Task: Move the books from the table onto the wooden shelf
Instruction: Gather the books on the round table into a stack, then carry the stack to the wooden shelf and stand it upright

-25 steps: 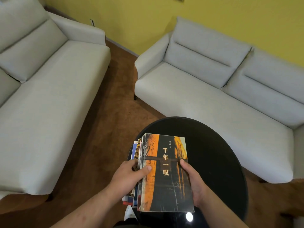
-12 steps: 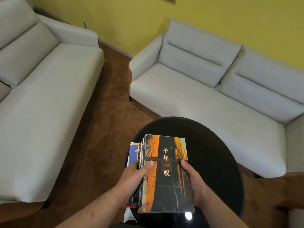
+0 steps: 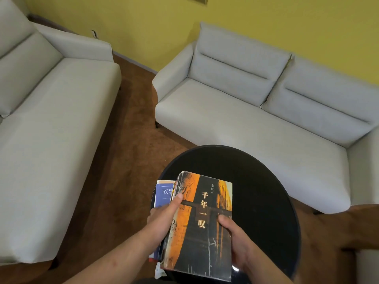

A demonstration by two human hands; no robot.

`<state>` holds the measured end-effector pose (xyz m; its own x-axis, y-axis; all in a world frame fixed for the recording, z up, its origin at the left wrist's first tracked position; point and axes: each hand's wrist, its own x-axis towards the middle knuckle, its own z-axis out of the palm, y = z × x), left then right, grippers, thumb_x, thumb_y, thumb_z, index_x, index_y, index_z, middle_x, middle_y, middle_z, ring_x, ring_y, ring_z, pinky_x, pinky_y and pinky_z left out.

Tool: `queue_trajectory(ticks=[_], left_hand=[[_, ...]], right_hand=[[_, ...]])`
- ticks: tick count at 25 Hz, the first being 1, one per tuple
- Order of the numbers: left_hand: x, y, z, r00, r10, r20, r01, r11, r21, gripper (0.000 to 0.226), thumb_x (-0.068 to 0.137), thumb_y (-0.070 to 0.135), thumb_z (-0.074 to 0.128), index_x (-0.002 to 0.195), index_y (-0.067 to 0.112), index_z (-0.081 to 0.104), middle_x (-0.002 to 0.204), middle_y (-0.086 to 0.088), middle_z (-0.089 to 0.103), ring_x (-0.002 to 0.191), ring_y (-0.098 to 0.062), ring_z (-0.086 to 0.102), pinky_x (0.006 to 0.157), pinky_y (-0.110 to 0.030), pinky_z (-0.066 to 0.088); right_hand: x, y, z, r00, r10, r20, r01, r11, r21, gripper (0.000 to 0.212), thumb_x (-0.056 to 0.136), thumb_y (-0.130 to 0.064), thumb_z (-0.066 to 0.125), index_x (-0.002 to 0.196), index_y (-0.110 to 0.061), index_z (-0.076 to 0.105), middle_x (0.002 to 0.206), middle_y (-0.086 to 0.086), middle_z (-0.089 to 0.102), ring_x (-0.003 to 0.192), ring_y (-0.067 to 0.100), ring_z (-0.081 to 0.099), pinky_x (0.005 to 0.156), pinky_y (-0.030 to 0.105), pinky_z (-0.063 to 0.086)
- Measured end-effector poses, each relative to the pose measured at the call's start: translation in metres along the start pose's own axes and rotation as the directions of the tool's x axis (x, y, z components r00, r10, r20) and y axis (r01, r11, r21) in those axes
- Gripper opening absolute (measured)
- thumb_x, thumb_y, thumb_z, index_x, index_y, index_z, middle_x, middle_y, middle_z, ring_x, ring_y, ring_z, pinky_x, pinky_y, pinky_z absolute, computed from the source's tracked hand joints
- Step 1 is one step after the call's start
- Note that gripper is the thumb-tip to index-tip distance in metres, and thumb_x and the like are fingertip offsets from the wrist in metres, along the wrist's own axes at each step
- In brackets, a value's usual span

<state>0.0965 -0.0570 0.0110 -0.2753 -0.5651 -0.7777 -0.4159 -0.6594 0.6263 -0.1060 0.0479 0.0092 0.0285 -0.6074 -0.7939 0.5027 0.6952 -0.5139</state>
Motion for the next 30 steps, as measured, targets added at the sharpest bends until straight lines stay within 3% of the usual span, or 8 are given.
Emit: queue_trajectory(ticks=[5, 10, 16, 20, 24, 25, 27, 30], left_hand=[[-0.016, 0.002, 0.017, 0.981, 0.146, 0.126, -0.158, 0.984, 0.088, 0.077, 0.065, 0.089, 0.060, 0.125, 0.039, 0.059, 0.125, 0.006, 0.068, 0.118, -0.018, 0.063, 0.108, -0.050, 0.046], [-0.015, 0.009, 0.013, 0.981, 0.091, 0.172, -0.064, 0.986, -0.155, 0.072, 0.069, 0.065, 0.077, 0.126, 0.026, 0.056, 0.113, -0.006, 0.076, 0.105, -0.027, 0.072, 0.102, -0.053, 0.051], [-0.020, 0.008, 0.002, 0.962, 0.198, 0.188, -0.161, 0.967, -0.195, 0.065, 0.074, 0.058, 0.068, 0.128, 0.023, 0.058, 0.111, -0.007, 0.078, 0.105, -0.027, 0.074, 0.103, -0.053, 0.050], [-0.046, -0.009, 0.000, 0.949, 0.296, 0.111, -0.257, 0.927, -0.274, 0.069, 0.069, 0.057, 0.074, 0.125, 0.020, 0.060, 0.105, -0.008, 0.078, 0.098, -0.026, 0.076, 0.090, -0.046, 0.056], [-0.095, -0.042, -0.002, 0.880, 0.470, 0.066, -0.416, 0.832, -0.367, 0.147, 0.015, 0.062, 0.092, 0.140, -0.002, 0.049, 0.090, -0.009, 0.067, 0.063, 0.000, 0.074, 0.061, -0.015, 0.053], [-0.111, -0.048, 0.001, 0.888, 0.459, 0.044, -0.415, 0.837, -0.357, 0.160, 0.005, 0.066, 0.090, 0.144, 0.001, 0.046, 0.095, -0.007, 0.069, 0.067, 0.002, 0.074, 0.065, -0.013, 0.054], [-0.139, -0.054, 0.014, 0.907, 0.415, -0.064, -0.404, 0.821, -0.403, 0.141, 0.012, 0.069, 0.092, 0.138, 0.019, 0.052, 0.114, -0.011, 0.076, 0.093, -0.017, 0.077, 0.079, -0.032, 0.059], [-0.185, -0.086, 0.024, 0.858, 0.439, -0.266, -0.514, 0.719, -0.467, 0.116, 0.024, 0.065, 0.094, 0.126, 0.026, 0.056, 0.111, -0.005, 0.078, 0.100, -0.029, 0.076, 0.077, -0.042, 0.061]], right_hand=[[-0.002, 0.007, -0.020, 1.000, 0.018, 0.000, -0.018, 0.989, 0.146, 0.121, 0.025, -0.037, 0.102, 0.134, -0.005, 0.059, 0.115, 0.029, 0.072, 0.093, 0.044, 0.073, 0.086, 0.053, 0.056], [-0.012, -0.005, -0.008, 0.999, -0.038, -0.030, 0.042, 0.987, 0.155, 0.096, 0.055, -0.037, 0.094, 0.137, -0.010, 0.053, 0.104, 0.023, 0.078, 0.087, 0.039, 0.077, 0.069, 0.046, 0.063], [-0.023, -0.004, 0.000, 0.988, -0.152, -0.022, 0.153, 0.984, 0.086, 0.109, 0.054, -0.043, 0.097, 0.147, -0.022, 0.045, 0.137, 0.024, 0.064, 0.121, 0.046, 0.065, 0.098, 0.062, 0.053], [-0.056, -0.010, 0.012, 0.952, -0.283, 0.120, 0.299, 0.941, -0.159, 0.119, 0.041, -0.049, 0.099, 0.144, -0.038, 0.039, 0.138, 0.014, 0.061, 0.117, 0.033, 0.070, 0.096, 0.054, 0.057], [-0.082, -0.015, 0.024, 0.925, -0.299, 0.237, 0.364, 0.876, -0.316, 0.123, 0.049, -0.037, 0.091, 0.152, -0.042, 0.026, 0.140, 0.008, 0.057, 0.111, 0.026, 0.073, 0.084, 0.041, 0.061], [-0.086, -0.016, 0.026, 0.915, -0.295, 0.276, 0.379, 0.864, -0.333, 0.124, 0.047, -0.037, 0.091, 0.152, -0.043, 0.025, 0.140, 0.006, 0.056, 0.111, 0.024, 0.073, 0.081, 0.038, 0.061], [-0.093, -0.015, 0.033, 0.893, -0.271, 0.358, 0.402, 0.839, -0.367, 0.128, 0.039, -0.043, 0.096, 0.149, -0.044, 0.028, 0.138, 0.004, 0.057, 0.109, 0.023, 0.074, 0.079, 0.035, 0.062], [-0.102, -0.004, 0.050, 0.848, -0.191, 0.494, 0.410, 0.827, -0.384, 0.127, 0.030, -0.052, 0.100, 0.140, -0.045, 0.035, 0.135, 0.008, 0.061, 0.109, 0.026, 0.074, 0.082, 0.039, 0.063]])
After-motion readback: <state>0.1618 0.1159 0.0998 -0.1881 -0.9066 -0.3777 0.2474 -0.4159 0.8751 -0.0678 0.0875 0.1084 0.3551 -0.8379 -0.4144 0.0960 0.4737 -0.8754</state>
